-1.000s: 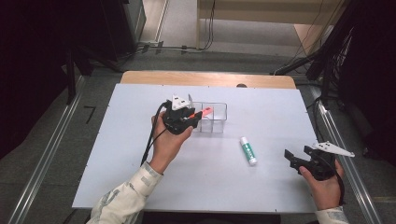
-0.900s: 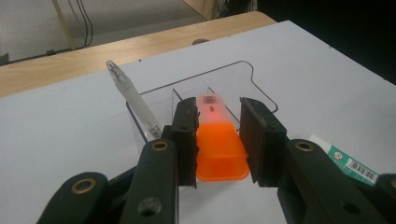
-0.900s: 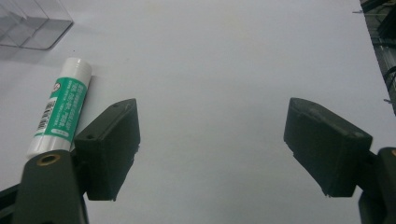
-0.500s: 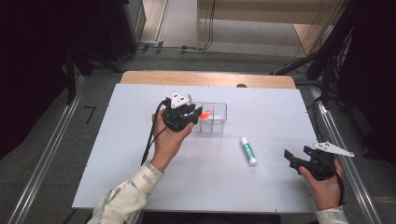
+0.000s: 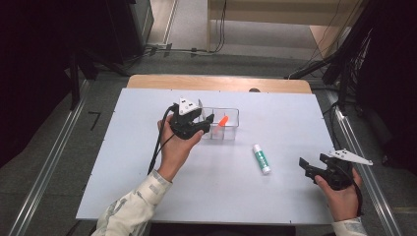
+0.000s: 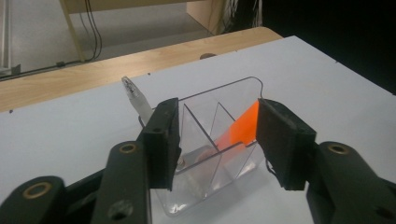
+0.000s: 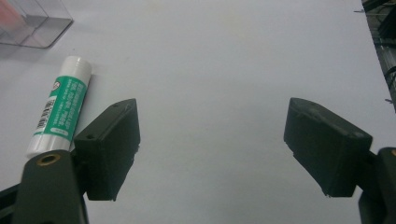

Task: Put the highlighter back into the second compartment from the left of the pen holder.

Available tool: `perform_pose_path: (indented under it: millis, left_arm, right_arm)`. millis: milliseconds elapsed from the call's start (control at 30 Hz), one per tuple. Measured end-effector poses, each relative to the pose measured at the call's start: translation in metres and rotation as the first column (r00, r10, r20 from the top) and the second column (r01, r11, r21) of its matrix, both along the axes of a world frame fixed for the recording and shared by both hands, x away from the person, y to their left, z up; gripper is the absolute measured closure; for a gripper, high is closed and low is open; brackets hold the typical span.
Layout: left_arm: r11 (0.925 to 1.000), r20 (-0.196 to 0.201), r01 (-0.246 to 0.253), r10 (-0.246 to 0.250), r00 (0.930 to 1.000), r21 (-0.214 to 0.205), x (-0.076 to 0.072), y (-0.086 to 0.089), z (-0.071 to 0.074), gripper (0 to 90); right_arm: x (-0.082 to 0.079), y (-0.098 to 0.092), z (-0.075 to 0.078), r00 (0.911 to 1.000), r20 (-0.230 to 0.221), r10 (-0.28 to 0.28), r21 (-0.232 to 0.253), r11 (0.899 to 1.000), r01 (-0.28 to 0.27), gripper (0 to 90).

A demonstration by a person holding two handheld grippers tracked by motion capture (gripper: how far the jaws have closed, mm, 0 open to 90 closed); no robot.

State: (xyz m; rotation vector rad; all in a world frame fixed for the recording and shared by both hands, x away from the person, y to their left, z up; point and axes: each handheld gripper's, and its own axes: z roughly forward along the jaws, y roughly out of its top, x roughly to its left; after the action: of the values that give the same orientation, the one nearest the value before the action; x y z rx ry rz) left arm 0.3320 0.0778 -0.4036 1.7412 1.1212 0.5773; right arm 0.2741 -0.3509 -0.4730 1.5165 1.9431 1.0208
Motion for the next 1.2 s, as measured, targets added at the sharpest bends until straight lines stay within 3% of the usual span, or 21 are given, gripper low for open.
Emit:
perform_pose_path:
  millis: [300, 567, 900, 1200]
  left_arm:
    - [0.9995, -0.005, -0.028, 0.028, 0.9996, 0.012, -0.002, 0.007, -0.003, 37.0]
    - [0.9988, -0.019, -0.043, 0.044, 0.9989, 0.025, -0.004, 0.013, -0.009, 31.8]
    - [0.9976, -0.046, -0.067, 0.068, 0.9966, 0.017, -0.007, 0.024, -0.018, 28.9]
    - [0.9964, -0.047, -0.085, 0.085, 0.9952, 0.005, -0.014, 0.030, -0.028, 28.3]
  right_arm:
    - [-0.001, 0.000, 0.000, 1.0000, -0.004, -0.003, 0.002, 1.000, 0.003, 17.4]
    - [-0.001, 0.000, 0.000, 1.0000, -0.002, -0.001, 0.001, 1.000, 0.001, 17.4]
    - [0.000, 0.001, 0.000, 1.0000, -0.003, 0.002, 0.000, 1.000, -0.002, 17.4]
    - [0.000, 0.001, 0.000, 1.0000, -0.007, 0.001, 0.002, 1.000, -0.001, 17.4]
